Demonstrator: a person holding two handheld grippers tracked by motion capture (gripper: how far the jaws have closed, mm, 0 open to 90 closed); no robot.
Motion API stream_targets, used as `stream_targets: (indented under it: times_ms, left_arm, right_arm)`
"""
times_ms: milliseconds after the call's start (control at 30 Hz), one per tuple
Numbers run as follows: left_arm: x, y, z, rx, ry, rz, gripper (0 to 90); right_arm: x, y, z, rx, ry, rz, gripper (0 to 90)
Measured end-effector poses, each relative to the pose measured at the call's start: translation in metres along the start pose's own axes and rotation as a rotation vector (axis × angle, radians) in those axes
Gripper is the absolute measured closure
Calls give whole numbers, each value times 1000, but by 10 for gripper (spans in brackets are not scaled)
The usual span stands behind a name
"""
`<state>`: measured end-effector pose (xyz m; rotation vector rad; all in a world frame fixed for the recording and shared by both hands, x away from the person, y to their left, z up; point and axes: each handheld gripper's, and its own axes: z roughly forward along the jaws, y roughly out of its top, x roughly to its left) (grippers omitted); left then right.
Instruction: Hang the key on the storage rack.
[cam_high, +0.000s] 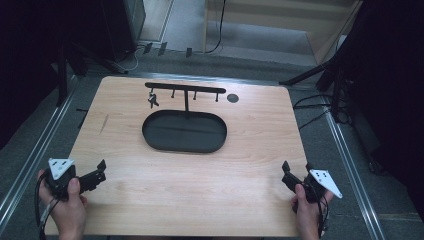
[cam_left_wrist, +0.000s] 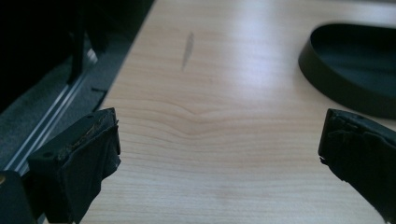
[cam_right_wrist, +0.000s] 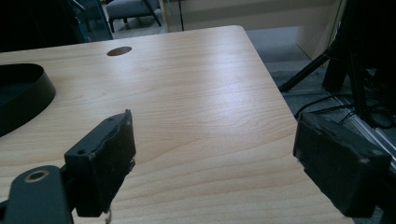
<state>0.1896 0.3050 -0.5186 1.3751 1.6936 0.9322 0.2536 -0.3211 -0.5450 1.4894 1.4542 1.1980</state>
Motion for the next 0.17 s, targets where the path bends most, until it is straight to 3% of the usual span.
stream_targets:
  times_ms: [167]
  left_arm:
    - [11, -16, -6, -76, 13, -40, 0]
  right_arm:
    - [1, 0, -1, 5, -4, -2, 126]
